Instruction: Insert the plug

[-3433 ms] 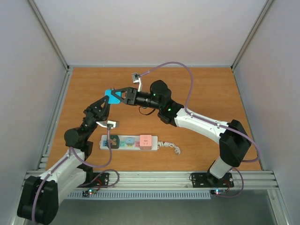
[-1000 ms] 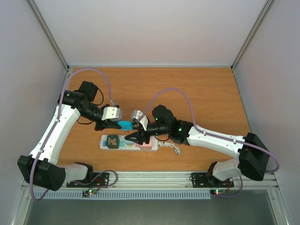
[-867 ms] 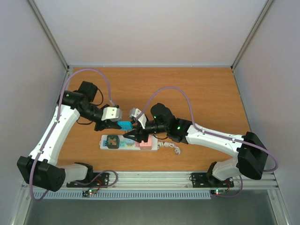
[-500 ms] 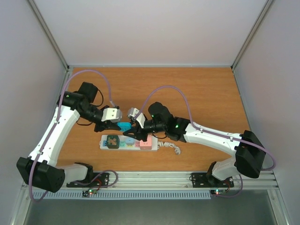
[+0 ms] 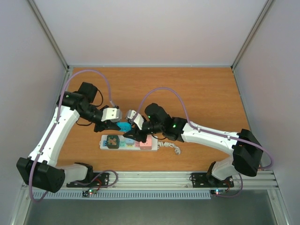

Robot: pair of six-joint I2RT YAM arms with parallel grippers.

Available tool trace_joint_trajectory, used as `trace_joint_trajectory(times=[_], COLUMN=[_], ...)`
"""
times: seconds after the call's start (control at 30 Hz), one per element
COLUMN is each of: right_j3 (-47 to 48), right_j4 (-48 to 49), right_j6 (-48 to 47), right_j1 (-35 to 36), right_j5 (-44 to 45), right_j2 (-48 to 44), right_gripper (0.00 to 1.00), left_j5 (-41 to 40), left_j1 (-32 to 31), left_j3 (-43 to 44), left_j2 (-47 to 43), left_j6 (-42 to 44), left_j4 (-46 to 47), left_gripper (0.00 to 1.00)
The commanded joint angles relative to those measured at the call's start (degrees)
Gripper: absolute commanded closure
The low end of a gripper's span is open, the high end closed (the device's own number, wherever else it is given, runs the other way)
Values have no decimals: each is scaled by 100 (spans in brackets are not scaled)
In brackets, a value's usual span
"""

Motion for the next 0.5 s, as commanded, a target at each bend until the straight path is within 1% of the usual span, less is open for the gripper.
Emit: trace_joint_trajectory(times=[0.0,0.13,0.2,0.37,0.47], right_j3=[242,327,480,675,659], right_j4=[-50,-87,-227,-576,-716], right_j6=[-119,-76,-50,-139,-191], right_j1=[43,43,43,43,43], right_j5=[163,98,66,-36,-138], right_j2=[-5,-29,19,140,142], right_gripper=[62,52,51,55,53], left_j5=[3,-10,-30,-40,-82], left_j1=[-2,4,3,3,-1], left_j3=[-73,-92,-98,-81,-75], left_j2=[-160,-163,-159,-193,-210], left_j6=[-12,29,37,36,29], left_j4=[-37,-35,-35,-32,-36], left_gripper=[99,99,99,99,99])
